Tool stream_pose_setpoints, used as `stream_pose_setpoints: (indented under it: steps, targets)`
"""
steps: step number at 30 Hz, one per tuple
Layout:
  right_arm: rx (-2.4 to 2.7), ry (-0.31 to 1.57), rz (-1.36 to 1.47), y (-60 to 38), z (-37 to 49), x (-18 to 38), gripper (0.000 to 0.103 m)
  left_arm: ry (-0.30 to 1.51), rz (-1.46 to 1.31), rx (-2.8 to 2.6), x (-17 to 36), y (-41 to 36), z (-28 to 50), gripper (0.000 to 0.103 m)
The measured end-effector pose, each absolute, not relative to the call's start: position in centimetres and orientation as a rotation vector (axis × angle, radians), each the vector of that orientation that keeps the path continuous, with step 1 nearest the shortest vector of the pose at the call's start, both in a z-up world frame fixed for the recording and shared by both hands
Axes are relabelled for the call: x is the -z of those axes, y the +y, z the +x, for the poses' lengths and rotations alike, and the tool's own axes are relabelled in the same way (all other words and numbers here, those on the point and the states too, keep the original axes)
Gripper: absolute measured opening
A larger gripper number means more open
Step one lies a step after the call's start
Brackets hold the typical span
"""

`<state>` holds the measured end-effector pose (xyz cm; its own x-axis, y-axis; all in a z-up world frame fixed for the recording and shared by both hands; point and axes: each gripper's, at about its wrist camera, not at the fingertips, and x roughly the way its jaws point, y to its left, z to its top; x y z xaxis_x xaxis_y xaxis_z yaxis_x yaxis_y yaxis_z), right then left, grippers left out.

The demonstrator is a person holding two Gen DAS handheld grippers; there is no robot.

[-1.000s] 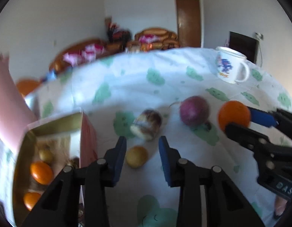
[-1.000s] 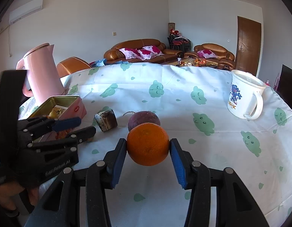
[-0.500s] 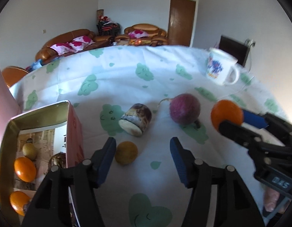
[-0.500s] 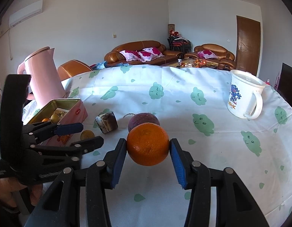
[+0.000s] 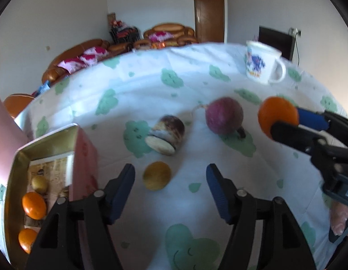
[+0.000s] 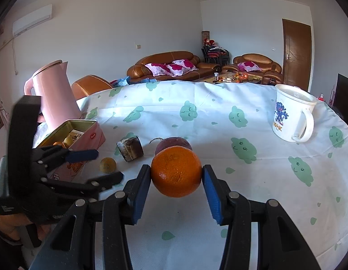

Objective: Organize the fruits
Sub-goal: 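Close the left tool on the small yellow fruit and lift it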

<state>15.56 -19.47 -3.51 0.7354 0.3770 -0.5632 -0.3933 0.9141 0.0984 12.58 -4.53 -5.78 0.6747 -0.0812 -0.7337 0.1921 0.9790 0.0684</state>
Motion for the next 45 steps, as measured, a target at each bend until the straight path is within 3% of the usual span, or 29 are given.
stream_pose_setpoints:
  steps: [4, 6, 45]
  targets:
    - [-0.421, 0.621, -0.037, -19.3, 15.7, 3.6, 0.049, 0.862, 0.111, 0.154, 6.3, -4.1, 13.5, 0.044]
    - [-0.420, 0.625, -0.040, -19.3, 15.7, 3.6, 0.049, 0.878, 0.103, 0.158, 6.6, -4.0, 13.7, 0.028]
    - [-0.479, 0.478, -0.055, -19.2, 13.2, 2.4, 0.049, 0.609, 0.129, 0.102, 3.3, -5.2, 9.2, 0.028]
